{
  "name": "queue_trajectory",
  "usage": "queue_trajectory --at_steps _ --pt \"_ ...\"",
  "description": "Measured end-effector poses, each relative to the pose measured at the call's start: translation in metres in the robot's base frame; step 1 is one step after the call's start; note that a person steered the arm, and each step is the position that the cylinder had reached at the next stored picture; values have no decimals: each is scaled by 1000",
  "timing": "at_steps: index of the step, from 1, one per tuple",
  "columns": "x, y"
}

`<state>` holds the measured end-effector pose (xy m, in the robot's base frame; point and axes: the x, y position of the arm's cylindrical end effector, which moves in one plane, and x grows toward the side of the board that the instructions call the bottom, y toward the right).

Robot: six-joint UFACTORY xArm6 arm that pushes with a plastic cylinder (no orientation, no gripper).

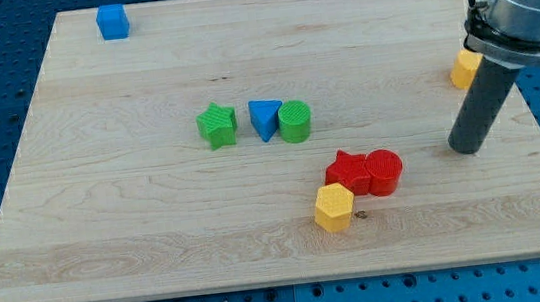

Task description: Move your arm to the bottom side of the red circle

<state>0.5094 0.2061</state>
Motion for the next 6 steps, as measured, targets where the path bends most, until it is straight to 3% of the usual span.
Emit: queue_trajectory --at_steps 6 --pt "85 -17"
